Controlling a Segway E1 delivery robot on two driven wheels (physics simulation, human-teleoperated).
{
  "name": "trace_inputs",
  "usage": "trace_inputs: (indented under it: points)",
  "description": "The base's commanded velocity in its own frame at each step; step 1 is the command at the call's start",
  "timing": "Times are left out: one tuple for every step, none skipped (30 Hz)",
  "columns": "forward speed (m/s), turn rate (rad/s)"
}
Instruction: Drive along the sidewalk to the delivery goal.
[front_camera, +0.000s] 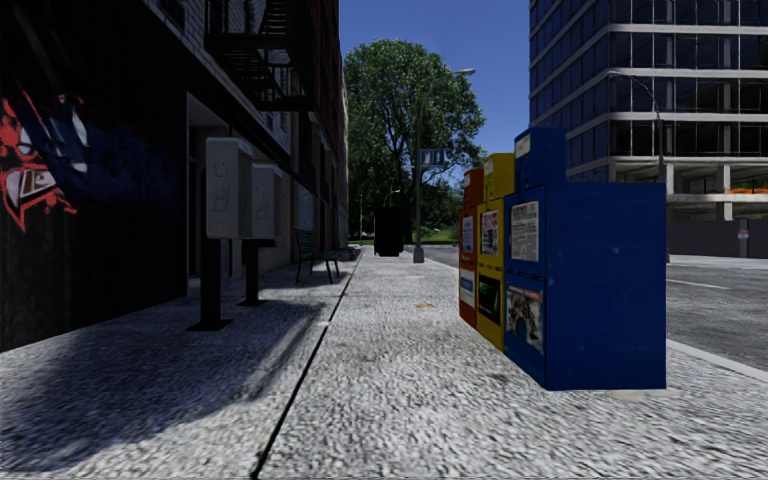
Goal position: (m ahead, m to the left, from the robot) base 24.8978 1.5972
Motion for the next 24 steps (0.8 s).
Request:
trace_inputs:
  points:
    - [2.0, 0.0]
    - [2.0, 0.0]
    - [2.0, 0.03]
    - [2.0, 0.17]
    - [2.0, 0.21]
    - [2.0, 0.21]
    - [2.0, 0.22]
    - [2.0, 0.22]
    - [2.0, 0.17]
    - [2.0, 0.1]
    - [2.0, 0.1]
    - [2.0, 0.0]
    - [2.0, 0.0]
    - [2.0, 0.0]
    - [2.0, 0.0]
    - [2.0, 0.0]
    - [2.0, 0.0]
    - [2.0, 0.0]
    - [2.0, 0.0]
    - [2.0, 0.0]
    - [2.0, 0.0]
    - [2.0, 0.0]
    - [2.0, 0.0]
    - [2.0, 0.0]
